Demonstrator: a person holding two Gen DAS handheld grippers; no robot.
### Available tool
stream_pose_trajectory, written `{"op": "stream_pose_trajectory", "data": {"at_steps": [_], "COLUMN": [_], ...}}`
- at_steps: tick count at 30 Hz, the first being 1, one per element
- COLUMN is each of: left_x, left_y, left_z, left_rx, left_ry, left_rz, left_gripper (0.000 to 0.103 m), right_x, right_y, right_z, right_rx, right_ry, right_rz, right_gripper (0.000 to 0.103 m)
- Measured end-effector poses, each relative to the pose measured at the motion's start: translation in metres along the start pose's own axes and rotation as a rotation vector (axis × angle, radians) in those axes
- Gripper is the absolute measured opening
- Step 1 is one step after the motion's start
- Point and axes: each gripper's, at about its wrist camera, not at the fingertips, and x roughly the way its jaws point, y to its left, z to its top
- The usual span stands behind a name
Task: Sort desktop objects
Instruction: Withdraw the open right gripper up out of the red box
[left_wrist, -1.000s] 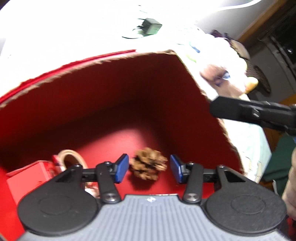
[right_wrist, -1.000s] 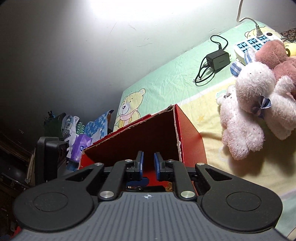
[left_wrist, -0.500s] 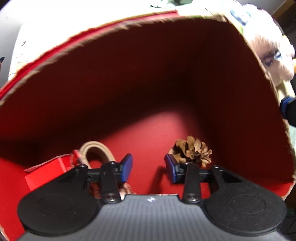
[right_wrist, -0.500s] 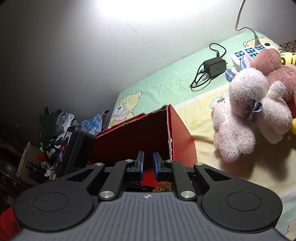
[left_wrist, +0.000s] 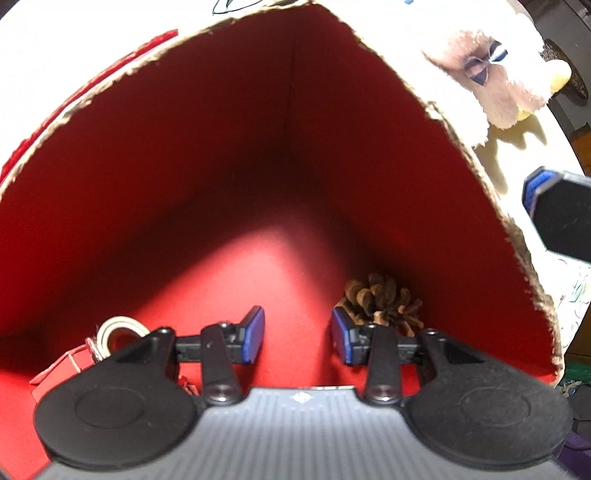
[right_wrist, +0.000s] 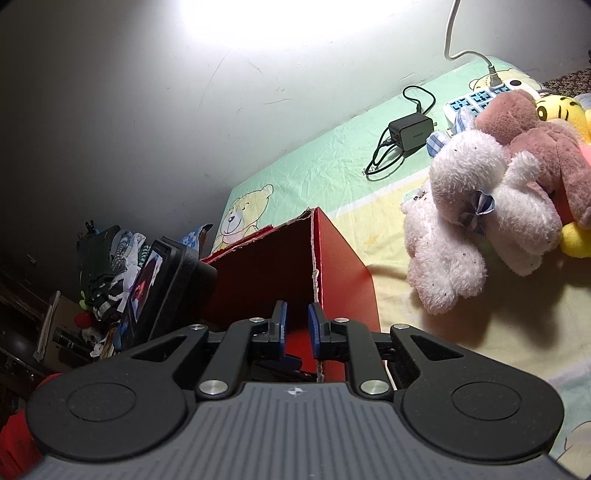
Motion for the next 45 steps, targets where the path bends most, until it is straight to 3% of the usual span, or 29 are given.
{"op": "stream_pose_trajectory", "data": {"at_steps": [10,25,29,31,34,38,45], "left_x": [-0.028,-0.07,-0.074,-0.067,-0.052,-0.057,-0.067], "left_y": [0.006,0.029,0.022,0.024,0.013,0.012,0.002], "left_z": [-0.021,-0.066,-0.081,-0.066,-0.073,-0.084,-0.093], "left_rx": [-0.076,-0.237,-0.271,-0.288,-0.314,-0.349,-0.381], "left_ry": [-0.116,-0.297,-0.321,-0.325,-0.333,-0.342,-0.375], "left_rz": [0.081,0.331,0.385,0.407,0.436,0.434,0.502], "left_gripper": [0.044,0.047,0.05,0.052,0.053,0.053,0.055], "right_x": [0.012,0.019,0.02,0.02,0.019,0.015,0.01], "right_y": [0.018,0.043,0.048,0.049,0.052,0.053,0.047], "right_z": [-0.012,-0.032,-0.036,-0.038,-0.041,-0.046,-0.049], "right_rx": [-0.096,-0.189,-0.205,-0.213,-0.229,-0.251,-0.253], "right_ry": [0.042,0.068,0.068,0.069,0.069,0.069,0.079], "right_rz": [-0.024,-0.02,-0.019,-0.015,-0.011,-0.014,-0.001], "right_gripper": [0.017,0.018,0.019,0.019,0.019,0.02,0.02]}}
